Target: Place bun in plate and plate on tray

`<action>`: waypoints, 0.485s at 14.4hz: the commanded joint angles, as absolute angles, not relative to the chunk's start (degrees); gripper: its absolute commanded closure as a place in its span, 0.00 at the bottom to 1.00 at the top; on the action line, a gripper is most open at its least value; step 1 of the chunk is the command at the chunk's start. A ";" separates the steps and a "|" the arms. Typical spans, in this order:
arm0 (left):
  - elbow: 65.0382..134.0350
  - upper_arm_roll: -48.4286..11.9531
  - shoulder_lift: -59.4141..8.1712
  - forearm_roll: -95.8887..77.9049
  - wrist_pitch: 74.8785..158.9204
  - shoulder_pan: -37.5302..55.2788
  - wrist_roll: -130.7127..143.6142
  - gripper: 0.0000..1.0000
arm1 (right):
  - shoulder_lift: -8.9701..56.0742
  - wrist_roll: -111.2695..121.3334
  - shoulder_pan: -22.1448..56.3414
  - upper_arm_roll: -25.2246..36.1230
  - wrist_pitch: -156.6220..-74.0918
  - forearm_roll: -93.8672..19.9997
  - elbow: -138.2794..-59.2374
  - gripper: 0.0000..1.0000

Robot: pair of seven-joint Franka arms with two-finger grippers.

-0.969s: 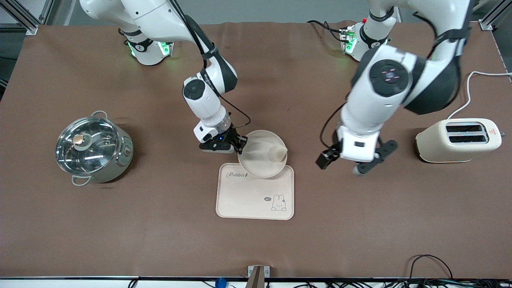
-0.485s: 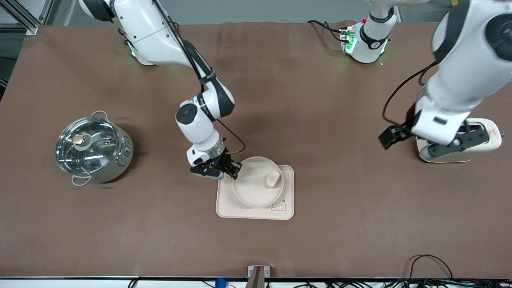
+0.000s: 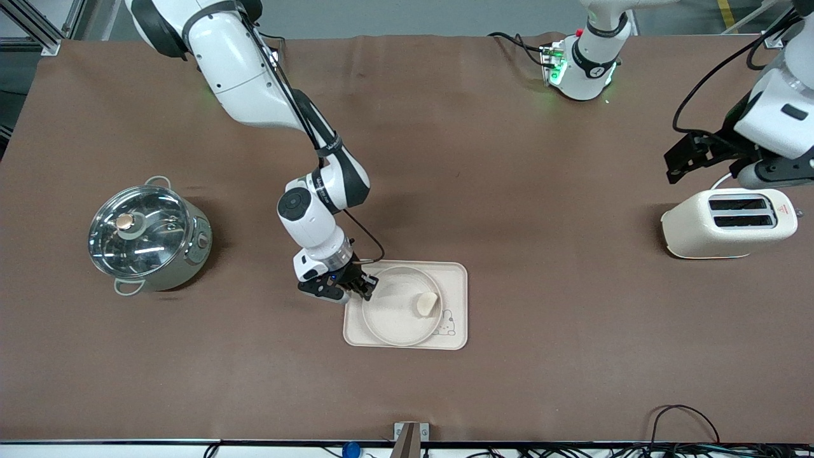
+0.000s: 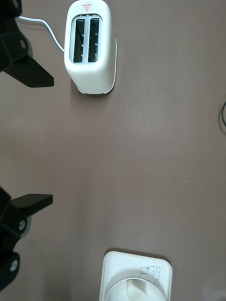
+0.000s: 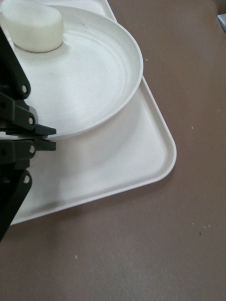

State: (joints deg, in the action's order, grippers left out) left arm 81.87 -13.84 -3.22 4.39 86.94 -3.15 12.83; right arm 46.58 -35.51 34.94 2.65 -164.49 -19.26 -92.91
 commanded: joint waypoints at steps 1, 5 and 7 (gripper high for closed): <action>88.75 -11.96 2.80 3.16 87.27 -2.11 10.46 0.00 | 46.93 -35.68 35.42 2.46 -164.62 -20.30 -92.11 0.97; 92.90 -10.11 6.24 3.08 87.45 -0.44 9.67 0.00 | 46.41 -35.16 35.33 2.46 -166.27 -20.21 -94.73 0.57; 92.90 -10.11 6.24 3.16 87.36 -0.70 8.88 0.00 | 46.06 -34.98 35.42 2.37 -170.67 -20.13 -97.20 0.37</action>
